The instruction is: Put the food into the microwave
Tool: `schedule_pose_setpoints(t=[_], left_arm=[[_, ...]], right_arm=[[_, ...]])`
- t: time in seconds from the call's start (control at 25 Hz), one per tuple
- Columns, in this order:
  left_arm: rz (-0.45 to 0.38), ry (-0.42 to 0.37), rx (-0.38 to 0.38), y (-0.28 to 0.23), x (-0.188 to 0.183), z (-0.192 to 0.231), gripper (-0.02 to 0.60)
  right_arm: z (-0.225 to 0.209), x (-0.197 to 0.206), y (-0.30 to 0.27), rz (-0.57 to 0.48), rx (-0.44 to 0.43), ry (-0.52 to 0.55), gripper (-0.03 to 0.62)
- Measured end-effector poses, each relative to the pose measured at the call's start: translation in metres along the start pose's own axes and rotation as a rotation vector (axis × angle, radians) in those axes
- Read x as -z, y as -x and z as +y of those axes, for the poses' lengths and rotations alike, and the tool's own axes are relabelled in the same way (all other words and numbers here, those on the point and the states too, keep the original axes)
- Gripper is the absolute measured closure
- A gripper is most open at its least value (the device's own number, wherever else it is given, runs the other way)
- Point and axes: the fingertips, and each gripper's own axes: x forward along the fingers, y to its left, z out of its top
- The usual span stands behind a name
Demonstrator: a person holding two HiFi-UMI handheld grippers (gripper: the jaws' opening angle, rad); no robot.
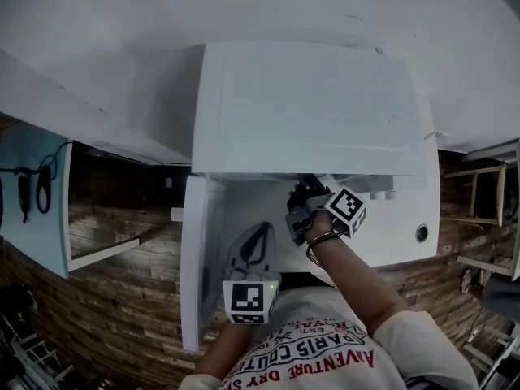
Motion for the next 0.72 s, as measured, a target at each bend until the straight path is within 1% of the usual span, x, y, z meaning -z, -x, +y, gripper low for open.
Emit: schedule_pose_setpoints(t=[0.08,0.12,0.28,0.36,0.56,0.64,0.72], left_arm=[[0.005,0.004,0.000,0.000,0.003,0.001,0.575],[0.010,0.011,-0.002,-0.001,0.005,0.002,0.575],[0.021,0.055,-0.006,-0.002,0.009,0.006,0.575],[0.020,0.056,-0.010,-0.001,0.009,0.007,0.575],[0.024,0.059,-0.002,-0.002,0.011,0.004,0.575],[0.029,0.057,0.002,-0.002,0.013,0.004,0.575],[0.036,0.057,0.003,-0.002,0.016,0.003,0.575]], right_arm=[[0.002,0.005,-0.003,0.033,0.018,0.068,0.548],[0.005,0.008,-0.005,0.051,0.014,0.094,0.538],[0.019,0.022,-0.009,0.150,-0.033,0.218,0.438],[0.022,0.030,-0.010,0.219,-0.037,0.290,0.407],[0.015,0.037,-0.002,0.334,0.052,0.460,0.405],[0.013,0.042,-0.001,0.384,0.077,0.573,0.405],[0.010,0.048,0.000,0.451,0.101,0.728,0.405]])
